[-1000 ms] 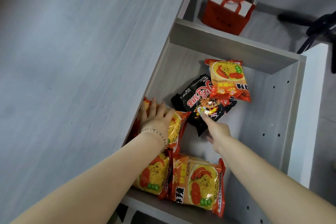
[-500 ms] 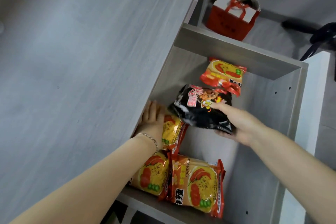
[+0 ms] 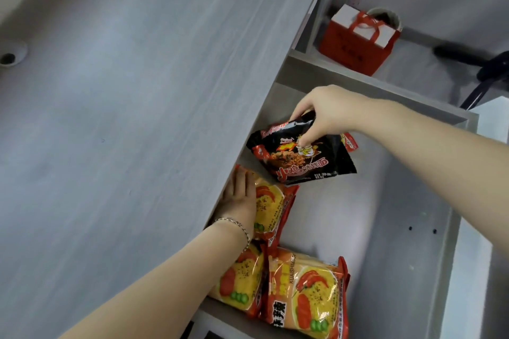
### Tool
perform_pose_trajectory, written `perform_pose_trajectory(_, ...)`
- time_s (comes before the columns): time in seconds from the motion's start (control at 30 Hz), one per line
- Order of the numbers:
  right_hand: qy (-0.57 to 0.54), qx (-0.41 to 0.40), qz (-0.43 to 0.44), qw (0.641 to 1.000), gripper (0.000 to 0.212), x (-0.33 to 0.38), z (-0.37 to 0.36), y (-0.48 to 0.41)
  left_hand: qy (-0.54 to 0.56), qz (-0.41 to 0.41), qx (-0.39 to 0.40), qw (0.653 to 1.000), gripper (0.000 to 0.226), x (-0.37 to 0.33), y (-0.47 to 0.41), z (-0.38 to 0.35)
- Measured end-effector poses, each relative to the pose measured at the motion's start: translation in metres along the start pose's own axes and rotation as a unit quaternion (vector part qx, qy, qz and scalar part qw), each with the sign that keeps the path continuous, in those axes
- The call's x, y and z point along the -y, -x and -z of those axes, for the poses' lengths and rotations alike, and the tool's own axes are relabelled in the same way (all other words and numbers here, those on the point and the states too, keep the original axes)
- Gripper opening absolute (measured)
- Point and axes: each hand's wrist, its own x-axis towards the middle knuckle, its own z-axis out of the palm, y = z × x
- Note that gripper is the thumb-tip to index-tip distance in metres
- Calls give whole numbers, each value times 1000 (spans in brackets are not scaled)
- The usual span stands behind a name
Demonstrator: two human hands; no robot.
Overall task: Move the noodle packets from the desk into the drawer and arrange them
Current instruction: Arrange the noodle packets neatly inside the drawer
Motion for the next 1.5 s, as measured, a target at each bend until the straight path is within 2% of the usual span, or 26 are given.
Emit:
perform_pose_trajectory(0.1, -14, 6, 31, 999, 56, 3, -15, -29, 19, -12, 7, 1000, 120, 2, 1, 3)
perform_pose_trajectory(0.17, -102, -47, 29, 993, 61, 3, -29, -44, 59, -27, 24, 998, 123, 3, 5, 8)
perform_pose_trajectory(0.23, -204, -110, -3, 973, 69, 3, -46, -54, 152, -19, 21, 988, 114, 0, 7, 15)
perform_pose_trajectory(0.3, -249, -156, -30, 955, 75, 8, -64, -59, 262, 0, -31, 965, 93, -4, 6, 22)
perform_pose_trajectory(0.33, -258, -161, -31, 952, 76, 12, -72, -59, 271, 0, -80, 959, 83, -7, 4, 25)
perform_pose_trajectory(0.4, -330, -162, -8, 930, 77, 13, -80, -58, 200, -23, -191, 961, 69, -15, -1, 29)
perform_pose_trajectory(0.47, -461, -184, -15, 868, 71, 1, -79, -54, 160, -57, -236, 957, 66, -20, -11, 31)
perform_pose_trajectory(0.5, -493, -223, -43, 840, 66, -10, -76, -52, 151, -73, -229, 959, 70, -23, -17, 34)
perform_pose_trajectory(0.53, -481, -274, -90, 828, 60, -22, -73, -49, 144, -85, -215, 962, 75, -26, -22, 36)
perform_pose_trajectory(0.6, -393, -343, -228, 822, 52, -52, -73, -44, 117, -107, -186, 970, 83, -33, -34, 40)
perform_pose_trajectory(0.63, -348, -334, -309, 820, 56, -67, -73, -40, 93, -115, -172, 974, 85, -38, -40, 42)
perform_pose_trajectory(0.7, -325, -226, -405, 824, 78, -92, -81, -37, 57, -111, -145, 982, 91, -47, -49, 45)
perform_pose_trajectory(0.73, -340, -163, -408, 831, 82, -98, -85, -34, 54, -99, -133, 985, 94, -49, -52, 46)
perform_pose_trajectory(0.8, -395, -106, -366, 836, 67, -105, -97, -32, 79, -69, -117, 988, 101, -52, -59, 46)
perform_pose_trajectory(0.87, -450, -101, -324, 826, 44, -109, -108, -27, 112, -35, -109, 987, 105, -54, -63, 44)
perform_pose_trajectory(0.93, -510, -104, -296, 800, 34, -114, -117, -20, 126, -13, -116, 985, 106, -56, -65, 43)
perform_pose_trajectory(1.0, -565, -129, -275, 767, 42, -113, -118, -12, 140, 11, -128, 982, 106, -54, -66, 42)
perform_pose_trajectory(1.07, -597, -185, -277, 730, 40, -112, -112, 6, 141, 42, -130, 981, 104, -55, -68, 43)
perform_pose_trajectory(1.13, -592, -232, -291, 715, 42, -118, -111, 25, 124, 70, -126, 982, 100, -58, -70, 46)
perform_pose_trajectory(1.2, -604, -239, -299, 699, 49, -125, -112, 49, 92, 87, -113, 985, 100, -60, -71, 49)
perform_pose_trajectory(1.27, -626, -221, -305, 682, 47, -127, -118, 73, 64, 91, -93, 989, 100, -62, -70, 52)
perform_pose_trajectory(1.33, -608, -203, -328, 693, 45, -121, -132, 94, 50, 84, -92, 991, 95, -62, -66, 54)
perform_pose_trajectory(1.43, -572, -164, -362, 718, 48, -101, -161, 121, 33, 30, -150, 988, 82, -57, -47, 45)
perform_pose_trajectory(1.5, -565, -107, -369, 730, 43, -85, -180, 129, 27, -7, -185, 982, 83, -48, -28, 32)
